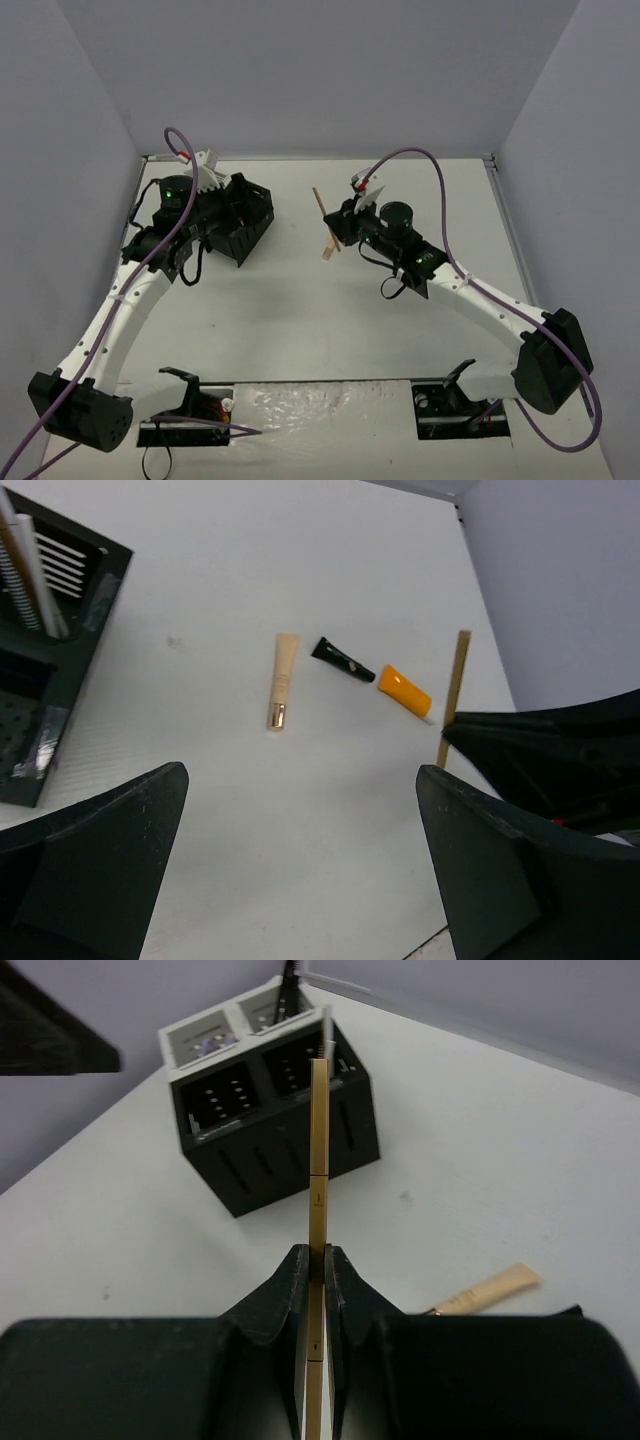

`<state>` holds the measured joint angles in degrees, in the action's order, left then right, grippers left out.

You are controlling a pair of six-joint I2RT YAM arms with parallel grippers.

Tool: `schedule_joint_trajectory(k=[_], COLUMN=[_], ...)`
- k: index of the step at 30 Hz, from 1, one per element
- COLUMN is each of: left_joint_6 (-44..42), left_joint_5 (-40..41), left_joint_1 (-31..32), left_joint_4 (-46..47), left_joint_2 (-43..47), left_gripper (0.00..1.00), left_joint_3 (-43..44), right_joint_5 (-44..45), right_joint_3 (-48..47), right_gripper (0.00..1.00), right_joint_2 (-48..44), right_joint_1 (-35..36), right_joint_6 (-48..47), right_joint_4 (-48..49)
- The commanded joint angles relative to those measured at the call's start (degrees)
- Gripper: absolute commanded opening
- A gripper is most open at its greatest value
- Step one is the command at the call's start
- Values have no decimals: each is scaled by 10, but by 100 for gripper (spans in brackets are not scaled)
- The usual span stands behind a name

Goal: Organize the makeup

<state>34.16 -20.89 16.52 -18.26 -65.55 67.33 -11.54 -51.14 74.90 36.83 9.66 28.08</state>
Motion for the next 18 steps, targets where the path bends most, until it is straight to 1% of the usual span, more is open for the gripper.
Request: schedule_joint_trajectory(k=[1,6,10,13,17,18], left_joint_6=[49,57,65,72,85,86], left_joint_5=[-8,14,25,31,30,30], left_joint_1=[55,99,116,126,139,144], left_joint_4=[86,95,107,117,133,137], left_joint_2=[-18,-49,-63,-70,-77,-79], left_gripper=[97,96,88,78,59,53], left_joint_3=[49,65,66,65,62,61], right_joint_5=[-40,-35,-37,-36,-32,-31], right_joint_3=[1,3,4,6,11,12], right_gripper=[0,0,0,0,0,0], right_joint_2=[-23,-30,-32,-33,-33,-33], right_joint_1=[34,64,73,75,76,76], right_joint_6=[-18,-20,-19,-17,-14,-13], right_joint_4=[98,112,115,120,127,128])
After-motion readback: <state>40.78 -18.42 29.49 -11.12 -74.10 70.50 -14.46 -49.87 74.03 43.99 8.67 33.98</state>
